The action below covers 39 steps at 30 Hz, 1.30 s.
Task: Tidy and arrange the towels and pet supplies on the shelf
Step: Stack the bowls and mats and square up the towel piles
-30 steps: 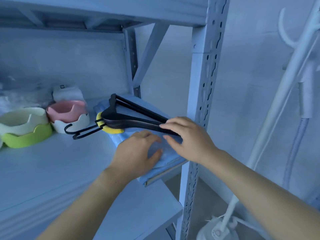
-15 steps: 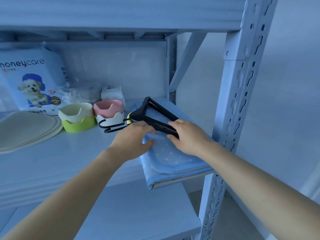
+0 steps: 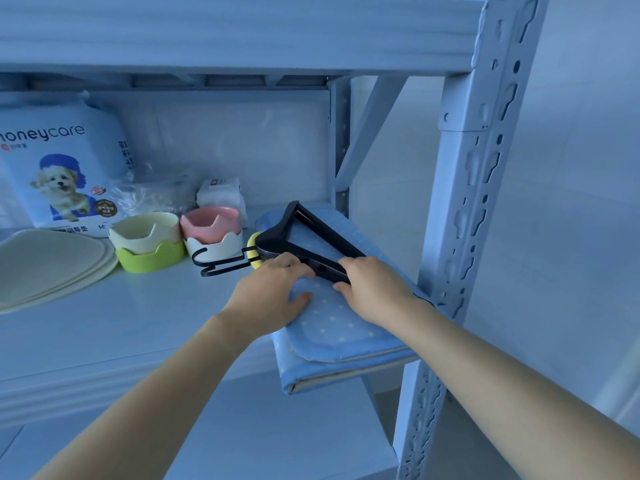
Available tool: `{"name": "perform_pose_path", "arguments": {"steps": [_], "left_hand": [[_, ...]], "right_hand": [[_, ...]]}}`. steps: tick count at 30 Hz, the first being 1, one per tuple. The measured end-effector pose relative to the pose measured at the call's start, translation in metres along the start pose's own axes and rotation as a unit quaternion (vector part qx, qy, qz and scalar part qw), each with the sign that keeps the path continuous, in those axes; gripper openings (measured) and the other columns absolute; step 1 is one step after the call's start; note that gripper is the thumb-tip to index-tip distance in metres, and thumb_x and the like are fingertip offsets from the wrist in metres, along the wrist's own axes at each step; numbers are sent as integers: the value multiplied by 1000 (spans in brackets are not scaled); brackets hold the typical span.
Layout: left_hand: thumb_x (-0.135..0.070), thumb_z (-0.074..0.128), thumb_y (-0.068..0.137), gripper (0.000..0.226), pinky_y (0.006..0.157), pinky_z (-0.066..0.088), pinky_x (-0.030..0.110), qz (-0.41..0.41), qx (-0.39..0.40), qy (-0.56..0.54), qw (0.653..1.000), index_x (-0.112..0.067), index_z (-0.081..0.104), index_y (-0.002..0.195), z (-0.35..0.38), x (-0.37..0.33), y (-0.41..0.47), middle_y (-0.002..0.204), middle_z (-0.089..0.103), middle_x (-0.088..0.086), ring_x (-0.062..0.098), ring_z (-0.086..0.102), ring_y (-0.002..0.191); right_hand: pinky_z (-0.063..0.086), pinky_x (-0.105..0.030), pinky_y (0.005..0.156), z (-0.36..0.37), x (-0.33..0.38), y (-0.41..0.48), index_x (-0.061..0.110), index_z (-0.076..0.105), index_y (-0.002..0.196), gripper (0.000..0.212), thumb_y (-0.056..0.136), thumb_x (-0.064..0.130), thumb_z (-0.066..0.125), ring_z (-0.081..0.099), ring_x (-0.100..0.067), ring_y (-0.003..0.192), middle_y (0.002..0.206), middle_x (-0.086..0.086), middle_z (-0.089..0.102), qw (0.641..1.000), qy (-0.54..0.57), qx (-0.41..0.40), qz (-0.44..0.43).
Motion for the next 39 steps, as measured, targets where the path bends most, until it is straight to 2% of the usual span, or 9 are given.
{"name": "perform_pose_path", "arguments": {"steps": [4, 6, 9, 13, 22, 31, 37, 39], "left_hand": [[-41, 55, 87, 29, 83, 48, 32, -27, 13, -1, 1000, -36, 56, 116, -1, -1, -8, 122, 49, -15, 9, 48, 110], [-41, 54, 88, 29, 84, 47, 30, -39, 16, 2, 999, -36, 55, 117, -3, -1, -12, 124, 48, -15, 9, 48, 112], [-42, 54, 88, 30, 83, 47, 29, -49, 10, 5, 999, -36, 55, 117, -7, 0, -14, 123, 48, -15, 8, 48, 110], [-42, 55, 87, 32, 82, 47, 28, -47, 9, 18, 999, -36, 54, 118, -10, 1, -12, 125, 47, -15, 8, 49, 110], [-43, 54, 88, 31, 84, 47, 29, -32, 28, 25, 999, -38, 52, 118, -6, 8, 3, 125, 48, -17, 8, 49, 110], [-43, 52, 88, 30, 83, 49, 30, -34, 33, 33, 998, -37, 53, 117, -4, 21, 14, 119, 50, -14, 8, 50, 106], [-44, 51, 88, 29, 85, 50, 32, -34, 34, 27, 998, -37, 54, 116, -4, 26, 15, 119, 51, -14, 8, 50, 107], [-43, 51, 89, 29, 84, 49, 30, -34, 34, 28, 998, -37, 54, 117, -4, 25, 15, 119, 50, -15, 8, 50, 107]], "right_hand": [[35, -29, 55, 1, -2, -4, 11, 43, 78, 23, 93, 23, 55, 48, -22, 68, 71, -1, 42, 1000, -13, 7, 23], [37, -30, 55, 1, -3, -6, 10, 44, 77, 20, 93, 18, 53, 49, -23, 68, 75, -3, 45, 999, -15, 4, 37], [30, -27, 46, 2, -7, -6, 11, 38, 66, 30, 91, 14, 54, 43, -20, 59, 66, -1, 40, 997, 14, -7, 75], [23, -25, 44, 4, -12, -2, 13, 31, 61, 38, 88, 9, 56, 31, -15, 52, 62, 0, 35, 991, 42, -18, 124], [25, -21, 41, 9, -28, 22, 13, 35, 62, 34, 84, -3, 56, 35, -12, 51, 64, 0, 40, 984, 12, -11, 178], [26, -22, 41, 18, -32, 50, 12, 34, 62, 34, 84, -2, 56, 34, -12, 51, 64, 0, 39, 984, -4, -5, 180], [28, -24, 43, 20, -33, 58, 11, 38, 64, 29, 84, 0, 55, 36, -14, 53, 65, -1, 40, 991, -12, -4, 131], [30, -26, 45, 18, -32, 56, 10, 44, 71, 21, 87, 8, 57, 40, -16, 57, 67, 0, 41, 994, -1, -8, 105]]}}
Point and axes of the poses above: each hand's wrist, its own y-axis towards the middle knuckle, its own z-axis out of the palm, x = y × z, the point moved 5 cm from there along y, towards the middle knuckle
